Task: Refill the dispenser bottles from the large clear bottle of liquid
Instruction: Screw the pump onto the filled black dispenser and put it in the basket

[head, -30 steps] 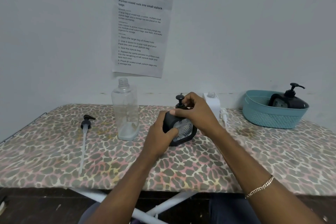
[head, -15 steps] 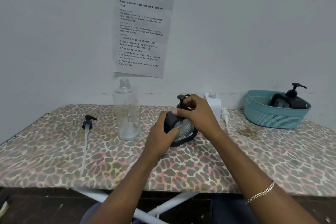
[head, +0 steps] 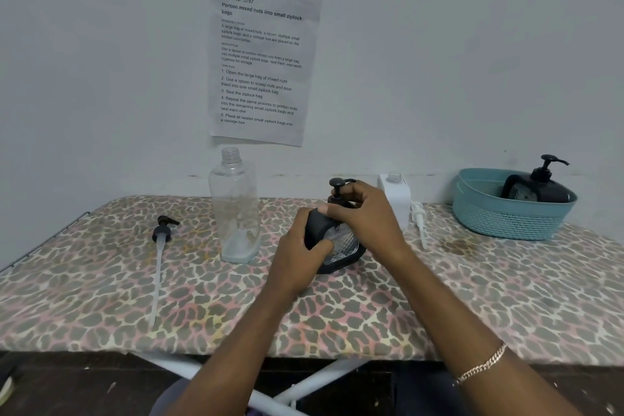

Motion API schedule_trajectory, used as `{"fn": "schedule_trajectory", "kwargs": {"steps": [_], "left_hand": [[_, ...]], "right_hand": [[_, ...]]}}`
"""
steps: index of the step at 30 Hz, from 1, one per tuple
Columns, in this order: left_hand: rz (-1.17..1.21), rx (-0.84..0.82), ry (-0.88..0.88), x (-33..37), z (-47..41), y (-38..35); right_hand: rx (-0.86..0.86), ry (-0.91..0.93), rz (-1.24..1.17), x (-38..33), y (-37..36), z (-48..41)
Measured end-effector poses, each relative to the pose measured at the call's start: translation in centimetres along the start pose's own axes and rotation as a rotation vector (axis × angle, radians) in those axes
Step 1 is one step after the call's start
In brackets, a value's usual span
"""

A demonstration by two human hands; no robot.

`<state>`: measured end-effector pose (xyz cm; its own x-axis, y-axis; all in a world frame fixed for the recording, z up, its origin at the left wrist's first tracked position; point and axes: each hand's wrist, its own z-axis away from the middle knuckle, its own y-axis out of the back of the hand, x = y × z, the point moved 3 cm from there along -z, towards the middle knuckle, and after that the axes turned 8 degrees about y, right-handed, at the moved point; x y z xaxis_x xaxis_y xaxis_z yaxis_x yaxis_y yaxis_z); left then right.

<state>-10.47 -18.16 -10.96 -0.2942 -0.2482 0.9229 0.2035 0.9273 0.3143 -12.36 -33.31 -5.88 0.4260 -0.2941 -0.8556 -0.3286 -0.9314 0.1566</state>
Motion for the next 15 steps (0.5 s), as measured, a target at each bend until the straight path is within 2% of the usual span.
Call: {"fn": "schedule_trajectory", "kwargs": {"steps": [2, 5, 9, 12, 15], "left_hand": [[-0.002, -0.003, -0.004, 0.0, 0.1, 0.0], [-0.003, -0.006, 0.000, 0.1, 0.1, 0.0], [0.009, -0.015, 0.010, 0.1, 0.0, 0.0], [0.001, -0.012, 0.002, 0.1, 0.0, 0.0], [-0.001, -0.006, -0.005, 0.1, 0.0, 0.0]], "right_hand": [[-0.002, 0.022, 0.060, -0.1, -0.5, 0.3], [-0.151, -0.038, 0.081, 0.1, 0.3, -0.4], [-0.327, -0.109, -0.146, 0.1, 1.8, -1.0], [-0.199, -0.108, -0.180, 0.4, 1.7, -1.0], [-0.002, -0.071, -0.061, 0.9, 0.4, -0.3]]}}
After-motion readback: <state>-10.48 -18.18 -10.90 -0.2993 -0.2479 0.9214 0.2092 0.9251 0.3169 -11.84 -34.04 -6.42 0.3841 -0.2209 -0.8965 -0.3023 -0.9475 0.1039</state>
